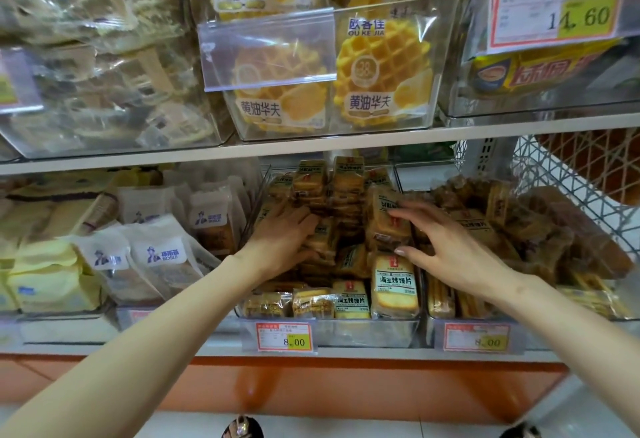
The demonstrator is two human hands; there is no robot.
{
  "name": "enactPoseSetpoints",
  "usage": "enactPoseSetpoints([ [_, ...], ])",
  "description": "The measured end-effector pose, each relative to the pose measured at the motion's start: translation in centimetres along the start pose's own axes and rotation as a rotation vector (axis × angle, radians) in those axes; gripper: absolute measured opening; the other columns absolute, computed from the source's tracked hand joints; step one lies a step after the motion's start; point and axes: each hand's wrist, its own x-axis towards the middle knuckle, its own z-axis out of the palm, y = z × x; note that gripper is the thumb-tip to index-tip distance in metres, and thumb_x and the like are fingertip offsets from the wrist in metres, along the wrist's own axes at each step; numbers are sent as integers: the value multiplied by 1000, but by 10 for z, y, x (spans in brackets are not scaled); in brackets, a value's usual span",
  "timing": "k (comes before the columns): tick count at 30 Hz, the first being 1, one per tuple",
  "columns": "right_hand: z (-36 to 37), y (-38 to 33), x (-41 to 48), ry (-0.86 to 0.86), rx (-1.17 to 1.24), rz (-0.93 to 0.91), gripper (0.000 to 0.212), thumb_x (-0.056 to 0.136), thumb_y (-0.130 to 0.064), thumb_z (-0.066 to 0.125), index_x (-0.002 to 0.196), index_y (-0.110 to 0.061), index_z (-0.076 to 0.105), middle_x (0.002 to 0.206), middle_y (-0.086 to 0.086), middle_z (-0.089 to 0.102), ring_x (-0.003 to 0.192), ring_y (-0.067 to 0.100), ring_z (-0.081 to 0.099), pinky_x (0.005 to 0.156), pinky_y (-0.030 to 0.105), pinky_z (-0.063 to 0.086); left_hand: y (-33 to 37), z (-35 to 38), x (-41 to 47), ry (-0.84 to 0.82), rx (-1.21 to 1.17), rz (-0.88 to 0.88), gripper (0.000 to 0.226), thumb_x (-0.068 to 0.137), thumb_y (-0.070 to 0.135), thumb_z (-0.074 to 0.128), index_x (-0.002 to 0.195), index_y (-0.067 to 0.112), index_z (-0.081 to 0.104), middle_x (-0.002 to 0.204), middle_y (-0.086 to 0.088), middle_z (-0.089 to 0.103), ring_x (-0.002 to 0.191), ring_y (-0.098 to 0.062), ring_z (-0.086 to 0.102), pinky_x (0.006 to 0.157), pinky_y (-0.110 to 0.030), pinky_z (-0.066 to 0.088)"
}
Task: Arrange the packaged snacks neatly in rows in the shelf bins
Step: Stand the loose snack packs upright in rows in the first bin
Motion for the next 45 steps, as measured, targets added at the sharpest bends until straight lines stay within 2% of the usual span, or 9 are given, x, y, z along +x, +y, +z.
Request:
enactPoseSetpoints([
  [3,0,1,1,6,-3,-3,56,88,-34,59,139,-32,37,147,-8,29,130,13,38,104,26,34,0,2,9,-128,70,-85,46,83,35,63,120,12,50,128,-8,51,124,-30,42,107,-42,26],
  [6,1,0,1,21,10,-4,56,88,-32,60,139,-31,38,146,-7,30,129,12,39,101,22,31,-3,2,14,-190,35,-117,49,85,40,59,125,15,43,136,-5,43,130,-24,33,108,-38,20],
  [9,1,1,1,41,34,-15,56,88,-28,62,138,-28,40,144,-5,33,128,11,38,99,18,29,-6,3,16,-184,-45,13,62,78,44,66,130,21,41,139,-1,37,133,-22,26,112,-40,13],
  [14,2,0,3,46,27,-16,55,87,-26,63,137,-29,41,143,-4,34,127,11,38,99,19,30,9,10,32,-316,67,283,52,85,38,59,134,28,43,143,4,37,135,-18,22,111,-36,12],
  [20,1,0,4,38,17,-4,55,87,-25,63,138,-28,41,145,-7,31,129,8,34,102,18,25,-11,12,41,-340,140,219,50,87,42,56,133,27,46,143,5,40,135,-18,25,109,-37,13],
  [27,0,1,4,34,29,4,54,87,-27,63,137,-28,42,144,-9,31,127,6,35,102,16,25,17,14,46,-331,-44,170,62,78,63,55,127,25,51,135,3,47,129,-17,32,109,-39,14],
  [31,2,2,5,46,20,7,54,87,-27,63,136,-28,43,143,-9,32,127,7,35,101,18,26,36,21,46,-377,-204,51,72,72,62,63,132,25,46,135,1,48,126,-20,35,105,-39,18],
  [38,5,6,7,83,72,-10,53,87,-23,63,134,-33,44,140,-8,37,124,4,35,99,19,28,35,21,47,-386,-248,52,62,72,54,67,125,27,51,131,5,52,122,-18,38,101,-39,18],
  [45,8,11,17,131,104,23,52,87,-21,62,134,-36,44,140,-7,43,127,10,40,97,21,32,16,14,38,-478,-372,24,61,71,44,70,124,33,44,127,2,47,124,-21,34,111,-41,16],
])
